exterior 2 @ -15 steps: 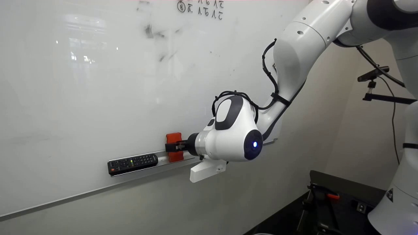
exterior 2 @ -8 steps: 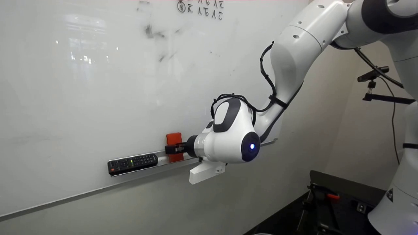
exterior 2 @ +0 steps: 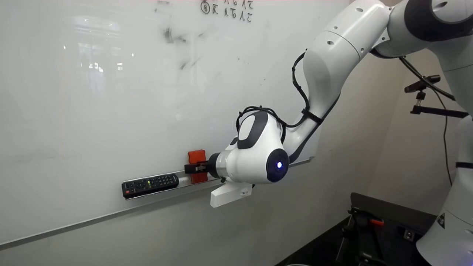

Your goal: Use the orange eraser to wipe the bottom right corner of the whiteboard

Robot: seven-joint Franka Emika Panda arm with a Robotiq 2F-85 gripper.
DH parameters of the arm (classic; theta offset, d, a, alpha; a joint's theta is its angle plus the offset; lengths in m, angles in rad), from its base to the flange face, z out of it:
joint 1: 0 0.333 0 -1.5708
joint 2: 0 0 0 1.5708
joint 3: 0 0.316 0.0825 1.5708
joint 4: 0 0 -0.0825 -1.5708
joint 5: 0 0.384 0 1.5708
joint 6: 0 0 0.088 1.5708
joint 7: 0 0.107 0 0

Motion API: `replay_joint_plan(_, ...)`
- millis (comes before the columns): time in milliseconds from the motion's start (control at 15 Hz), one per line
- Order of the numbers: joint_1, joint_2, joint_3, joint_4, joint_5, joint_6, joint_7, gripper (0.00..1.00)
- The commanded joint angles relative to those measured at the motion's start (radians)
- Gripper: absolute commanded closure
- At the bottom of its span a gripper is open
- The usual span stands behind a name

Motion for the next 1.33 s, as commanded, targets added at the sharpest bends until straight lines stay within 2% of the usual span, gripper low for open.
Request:
replay_joint_plan(0,0.021,0.015,-0.019,0.033,0.036,0.014,-0.036,0.0)
replay_joint_plan(800,0.044,0.03,-0.027,0.052,0.088,-0.011,-0.048,0.0)
replay_joint_plan(1067,0.052,0.03,-0.029,0.054,0.107,-0.016,-0.049,0.12)
replay_joint_plan(1267,0.055,0.031,-0.03,0.054,0.114,-0.016,-0.049,0.11)
